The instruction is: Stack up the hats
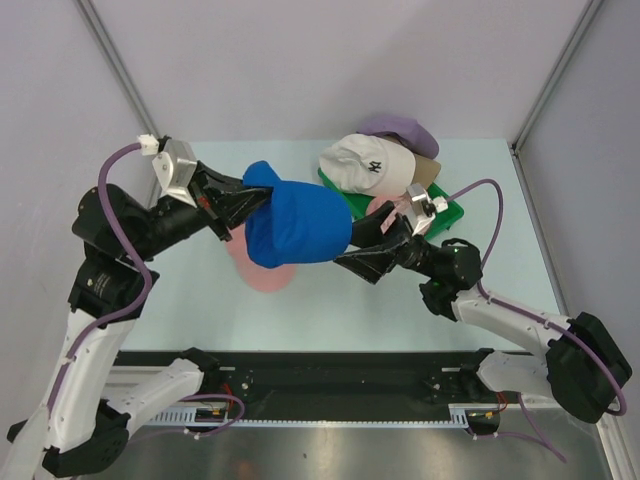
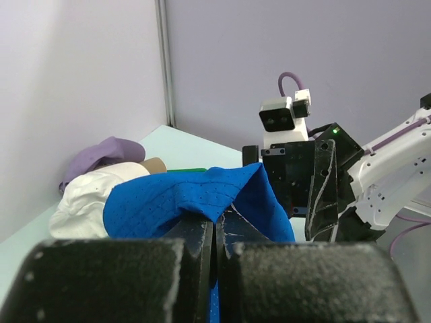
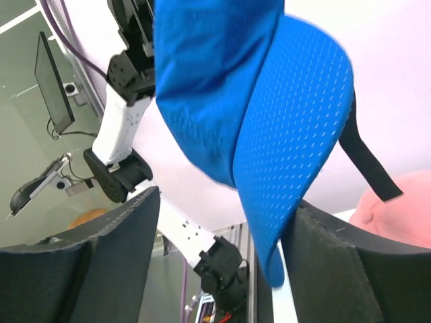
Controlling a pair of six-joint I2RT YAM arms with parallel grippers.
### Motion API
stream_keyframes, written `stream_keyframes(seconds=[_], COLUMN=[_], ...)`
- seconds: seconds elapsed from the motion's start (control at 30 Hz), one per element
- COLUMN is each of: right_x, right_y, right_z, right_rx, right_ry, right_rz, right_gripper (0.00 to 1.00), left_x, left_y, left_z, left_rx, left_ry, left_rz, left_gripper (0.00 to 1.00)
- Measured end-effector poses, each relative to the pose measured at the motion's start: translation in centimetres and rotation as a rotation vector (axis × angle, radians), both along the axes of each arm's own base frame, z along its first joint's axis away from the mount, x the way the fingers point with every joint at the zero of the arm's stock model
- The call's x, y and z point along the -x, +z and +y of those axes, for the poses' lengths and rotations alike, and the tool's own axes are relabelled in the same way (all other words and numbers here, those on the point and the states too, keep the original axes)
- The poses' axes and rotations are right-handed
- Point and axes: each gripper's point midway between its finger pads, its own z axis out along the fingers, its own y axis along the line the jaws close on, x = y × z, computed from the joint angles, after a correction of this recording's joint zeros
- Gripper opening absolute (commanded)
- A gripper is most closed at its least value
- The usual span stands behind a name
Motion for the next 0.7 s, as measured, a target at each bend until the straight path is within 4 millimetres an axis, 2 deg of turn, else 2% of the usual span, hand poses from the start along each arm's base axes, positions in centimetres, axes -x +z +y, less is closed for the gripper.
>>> stream_keyframes(seconds=[0.03, 0.1, 0.13, 0.2, 0.23, 0.27, 0.37, 0.5, 0.7], right_x=[0.0, 0.0, 0.0, 0.1, 0.2, 0.3, 0.3, 0.1, -1.1], right_y=[0.1, 0.1, 0.1, 0.2, 0.2, 0.1, 0.2, 0.1, -0.9], right_z=[-0.1, 0.0, 0.0, 0.1, 0.1, 0.2, 0.4, 1.1, 2.7], right_rx=[-0.006, -0.007, -0.008, -0.009, -0.009, -0.009, -0.012, 0.004, 0.039], right_ry=[-0.004, -0.005, -0.007, -0.002, 0.002, 0.007, 0.004, -0.005, -0.033], right_rz=[-0.002, 0.001, -0.001, 0.002, 0.004, 0.008, 0.013, 0.047, 0.144], right_gripper=[0.64, 0.45, 0.32, 0.18, 0.05, 0.00, 0.00, 0.00, 0.00], left_x=[-0.1, -0.2, -0.2, -0.4, -0.5, -0.7, -1.2, -2.5, -5.2], left_y=[-0.3, -0.8, -1.0, -1.3, -1.5, -1.8, -2.2, -3.6, -9.1], left_z=[0.0, 0.1, 0.1, 0.2, 0.3, 0.4, 1.1, 3.1, 7.8], left_rx=[-0.004, -0.013, -0.016, -0.019, -0.021, -0.026, -0.036, -0.063, -0.170], left_ry=[0.004, 0.010, 0.013, 0.023, 0.033, 0.043, 0.097, 0.244, 0.552], left_rz=[0.004, 0.013, 0.018, 0.025, 0.029, 0.031, 0.036, 0.059, 0.176], left_gripper=[0.00, 0.00, 0.00, 0.00, 0.00, 0.00, 0.00, 0.00, 0.00])
